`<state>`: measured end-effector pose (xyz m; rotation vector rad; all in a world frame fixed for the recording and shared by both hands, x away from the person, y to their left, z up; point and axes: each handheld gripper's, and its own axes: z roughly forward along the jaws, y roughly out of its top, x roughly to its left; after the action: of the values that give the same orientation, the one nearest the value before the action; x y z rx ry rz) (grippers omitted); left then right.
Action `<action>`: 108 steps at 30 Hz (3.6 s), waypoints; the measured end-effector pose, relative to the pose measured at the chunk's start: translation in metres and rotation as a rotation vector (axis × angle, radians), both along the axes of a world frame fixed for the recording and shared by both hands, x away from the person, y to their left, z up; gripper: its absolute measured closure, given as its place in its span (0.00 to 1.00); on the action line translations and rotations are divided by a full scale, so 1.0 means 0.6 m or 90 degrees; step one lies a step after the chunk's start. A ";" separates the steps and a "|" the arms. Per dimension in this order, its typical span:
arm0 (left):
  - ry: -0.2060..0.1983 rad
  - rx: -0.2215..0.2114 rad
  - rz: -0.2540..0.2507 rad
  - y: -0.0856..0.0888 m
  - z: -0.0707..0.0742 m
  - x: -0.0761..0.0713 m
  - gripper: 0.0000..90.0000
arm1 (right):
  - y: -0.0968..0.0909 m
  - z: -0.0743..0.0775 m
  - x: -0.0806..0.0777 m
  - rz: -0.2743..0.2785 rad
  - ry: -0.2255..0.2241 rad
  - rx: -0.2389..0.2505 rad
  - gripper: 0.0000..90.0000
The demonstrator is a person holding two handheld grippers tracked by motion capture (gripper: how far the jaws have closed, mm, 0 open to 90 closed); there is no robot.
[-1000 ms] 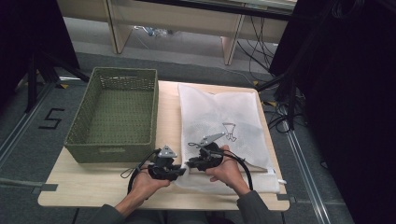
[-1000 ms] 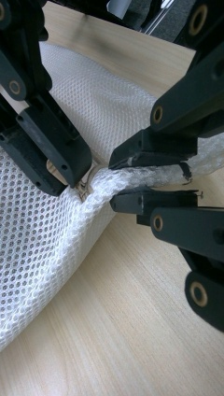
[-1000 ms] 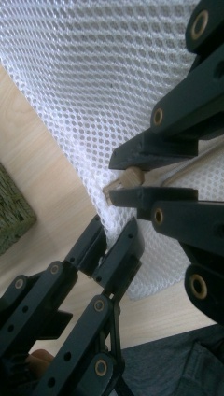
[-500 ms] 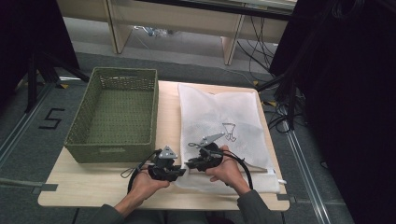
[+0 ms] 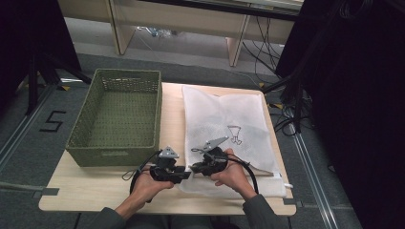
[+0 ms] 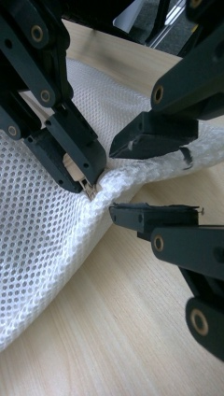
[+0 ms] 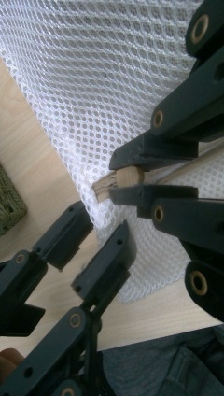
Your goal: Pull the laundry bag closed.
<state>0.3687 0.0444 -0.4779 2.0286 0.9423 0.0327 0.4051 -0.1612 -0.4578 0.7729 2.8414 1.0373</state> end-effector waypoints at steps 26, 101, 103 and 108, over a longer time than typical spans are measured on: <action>-0.007 0.003 -0.010 -0.004 -0.005 0.004 0.90 | -0.005 0.000 0.002 0.008 -0.017 0.003 0.90; 0.011 -0.010 0.013 0.000 -0.008 0.005 0.94 | 0.002 -0.006 0.002 0.005 0.011 0.003 0.92; 0.011 -0.010 0.014 0.000 -0.007 0.005 0.94 | 0.002 -0.006 0.002 0.005 0.012 0.004 0.92; 0.006 -0.001 0.014 -0.001 -0.006 0.006 0.94 | 0.001 -0.006 0.002 0.004 0.013 0.002 0.92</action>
<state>0.3720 0.0437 -0.4817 2.0180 0.9709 0.0344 0.4061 -0.1607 -0.4613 0.7793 2.8627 1.0413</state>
